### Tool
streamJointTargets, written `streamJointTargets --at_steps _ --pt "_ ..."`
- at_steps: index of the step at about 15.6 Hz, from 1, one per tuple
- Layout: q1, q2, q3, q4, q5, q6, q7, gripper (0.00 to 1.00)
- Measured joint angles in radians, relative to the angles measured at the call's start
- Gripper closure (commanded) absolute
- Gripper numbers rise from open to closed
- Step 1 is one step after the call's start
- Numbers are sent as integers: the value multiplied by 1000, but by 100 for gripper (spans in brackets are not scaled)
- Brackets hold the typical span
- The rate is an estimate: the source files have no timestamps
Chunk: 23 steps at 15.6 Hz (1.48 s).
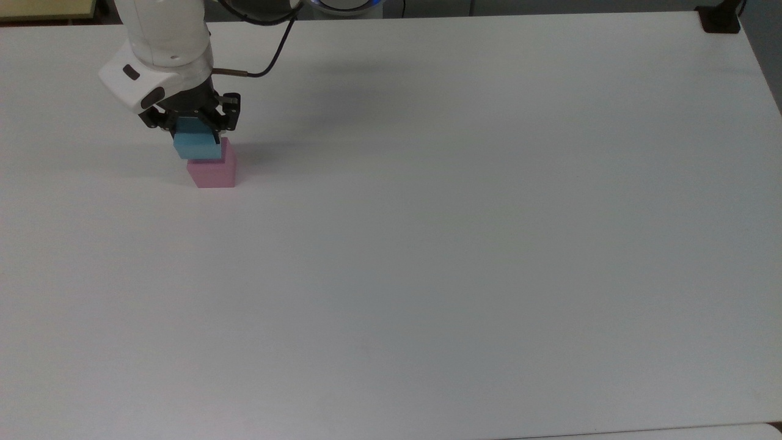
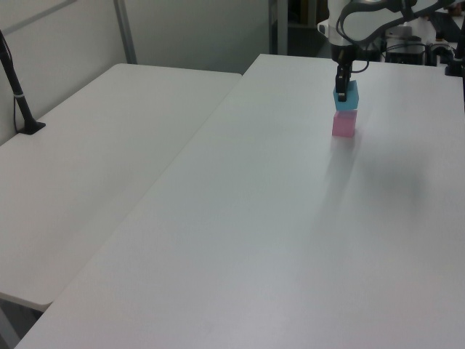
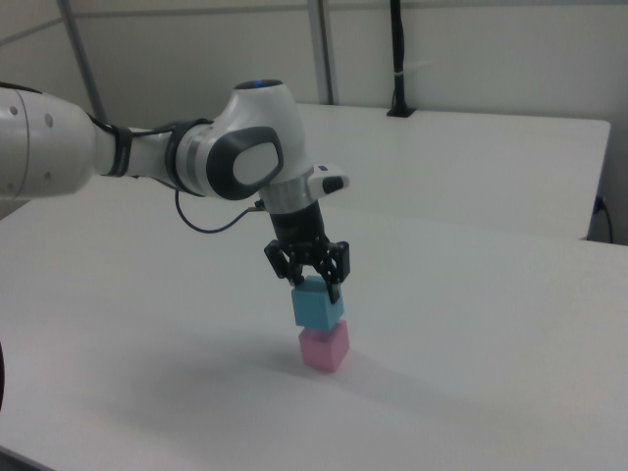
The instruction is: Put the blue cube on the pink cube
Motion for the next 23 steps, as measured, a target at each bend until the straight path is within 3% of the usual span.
streamJointTargets --at_steps 2,4,5,7,19,23 --pt "0 0 -1 -16 0 13 0 61" --pt "0 0 -1 -22 17 14 0 57" --pt "0 0 -2 -22 26 14 0 44" --pt "0 -1 -4 -23 36 14 0 3" --pt "-10 -42 -13 -7 66 0 0 0" --pt "-1 -132 -9 130 66 -266 0 0"
